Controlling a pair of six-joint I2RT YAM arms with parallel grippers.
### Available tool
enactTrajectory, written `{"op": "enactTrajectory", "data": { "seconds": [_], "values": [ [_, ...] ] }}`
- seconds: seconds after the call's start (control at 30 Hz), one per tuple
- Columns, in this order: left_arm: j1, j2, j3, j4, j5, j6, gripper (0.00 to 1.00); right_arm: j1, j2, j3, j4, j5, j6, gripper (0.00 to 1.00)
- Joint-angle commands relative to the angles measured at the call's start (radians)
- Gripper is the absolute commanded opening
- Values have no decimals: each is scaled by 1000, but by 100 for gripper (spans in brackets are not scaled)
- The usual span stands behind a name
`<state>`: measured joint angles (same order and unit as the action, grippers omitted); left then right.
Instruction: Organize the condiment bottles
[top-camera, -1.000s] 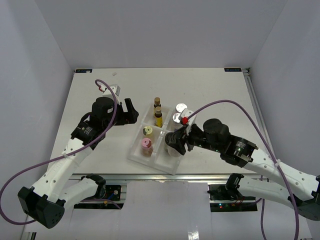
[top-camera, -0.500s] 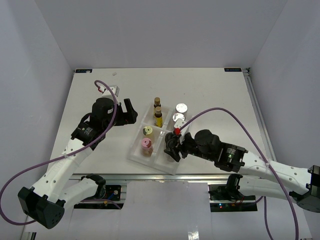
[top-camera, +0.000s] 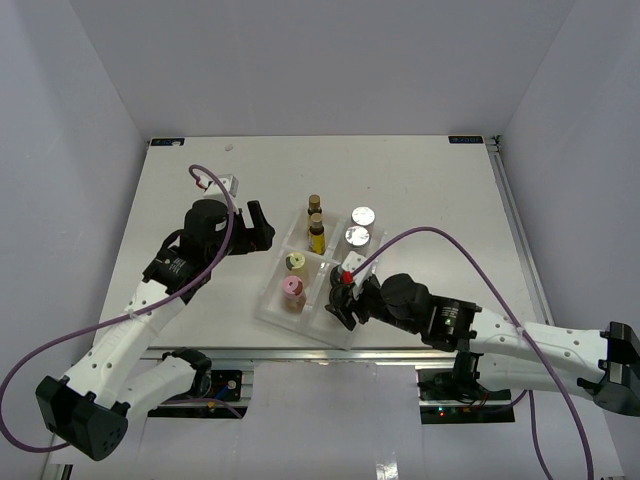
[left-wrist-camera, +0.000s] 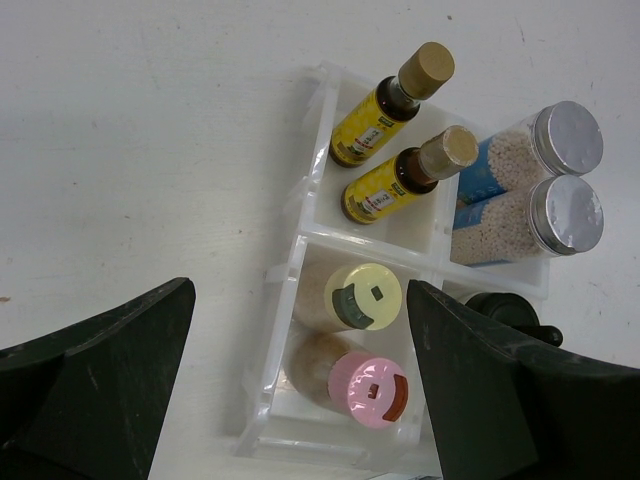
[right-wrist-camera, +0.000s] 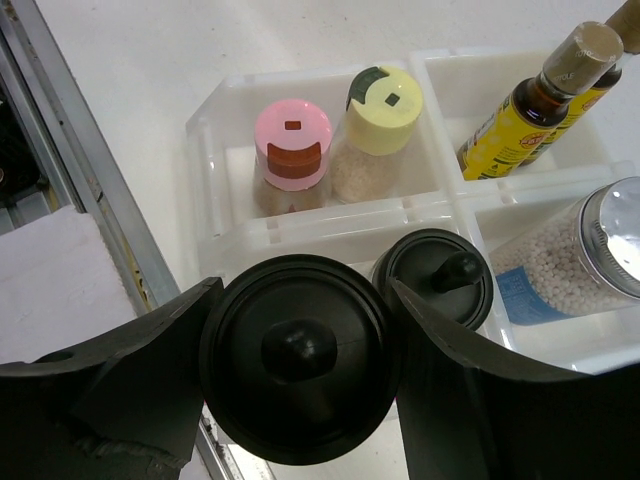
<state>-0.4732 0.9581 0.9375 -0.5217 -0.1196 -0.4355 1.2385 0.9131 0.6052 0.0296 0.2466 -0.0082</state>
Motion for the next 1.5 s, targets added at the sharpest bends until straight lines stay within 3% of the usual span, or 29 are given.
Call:
{"op": "enactTrajectory", "data": {
  "seconds": [0.0,0.87,1.17,1.3,1.47],
  "values": [
    [5,-27,0,23,-2,-6,98,7,-1,-18,167,40,-22,8],
    [5,-48,-31,20,-17,6,98,7,66,-157,394,103,-3,10],
    [5,-61,-42,21,-22,11,98,8,115,-192,470,147,1,21],
    [5,-62,-45,21,-24,12,98,7,129,-201,490,159,13,36],
    [5,-68,-45,21,-23,14,98,8,149,-212,512,175,30,42]
  ]
}}
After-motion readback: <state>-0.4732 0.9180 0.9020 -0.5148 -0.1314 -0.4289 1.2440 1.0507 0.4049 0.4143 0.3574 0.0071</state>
